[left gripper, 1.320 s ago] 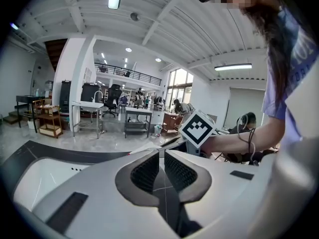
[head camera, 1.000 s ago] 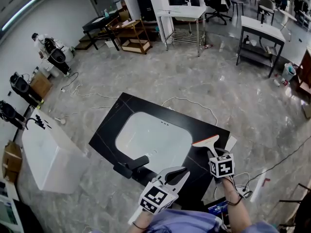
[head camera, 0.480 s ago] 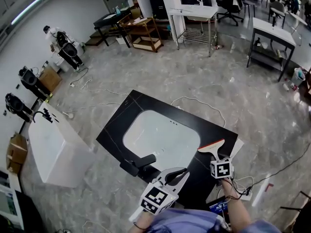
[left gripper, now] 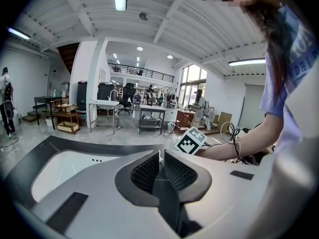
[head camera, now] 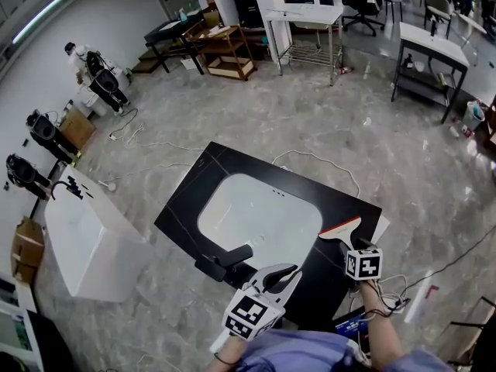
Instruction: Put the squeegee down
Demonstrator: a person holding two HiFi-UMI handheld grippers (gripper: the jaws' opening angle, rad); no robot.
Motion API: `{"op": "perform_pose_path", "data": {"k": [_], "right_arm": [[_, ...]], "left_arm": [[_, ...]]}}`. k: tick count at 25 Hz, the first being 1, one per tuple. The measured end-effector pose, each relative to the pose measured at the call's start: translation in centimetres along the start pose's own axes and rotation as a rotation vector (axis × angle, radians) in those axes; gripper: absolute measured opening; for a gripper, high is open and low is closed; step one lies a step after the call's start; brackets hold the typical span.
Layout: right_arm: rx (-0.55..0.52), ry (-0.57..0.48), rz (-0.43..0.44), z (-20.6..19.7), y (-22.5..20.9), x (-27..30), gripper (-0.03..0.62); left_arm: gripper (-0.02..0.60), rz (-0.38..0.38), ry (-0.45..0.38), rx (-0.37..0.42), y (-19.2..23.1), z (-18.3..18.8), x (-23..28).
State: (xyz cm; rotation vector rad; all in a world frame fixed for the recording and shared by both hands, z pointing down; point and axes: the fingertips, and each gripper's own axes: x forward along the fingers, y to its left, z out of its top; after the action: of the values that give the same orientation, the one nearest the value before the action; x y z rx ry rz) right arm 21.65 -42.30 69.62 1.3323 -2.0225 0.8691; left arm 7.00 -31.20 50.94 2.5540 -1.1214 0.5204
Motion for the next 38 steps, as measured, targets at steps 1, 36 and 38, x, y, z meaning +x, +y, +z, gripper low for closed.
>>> {"op": "perform_pose_path", "data": {"k": [1, 36, 38], "right_arm": [[0.004, -0.008, -0.002, 0.2, 0.0, -0.3, 0.219], [0.105, -0.405, 0.060, 2.8, 21.7, -18.2, 0.110], [0.106, -0.407, 0.046, 2.1, 23.3, -18.6, 0.100]], "left_arm": [[0.043, -0.005, 0.000, 0.000, 0.1, 0.1, -0.1], [0.043, -0.279, -0.092, 0.077, 2.7, -2.3, -9.5], [0.043, -0.300, -0.097, 0.076, 3.0, -2.8, -10.4]]}}
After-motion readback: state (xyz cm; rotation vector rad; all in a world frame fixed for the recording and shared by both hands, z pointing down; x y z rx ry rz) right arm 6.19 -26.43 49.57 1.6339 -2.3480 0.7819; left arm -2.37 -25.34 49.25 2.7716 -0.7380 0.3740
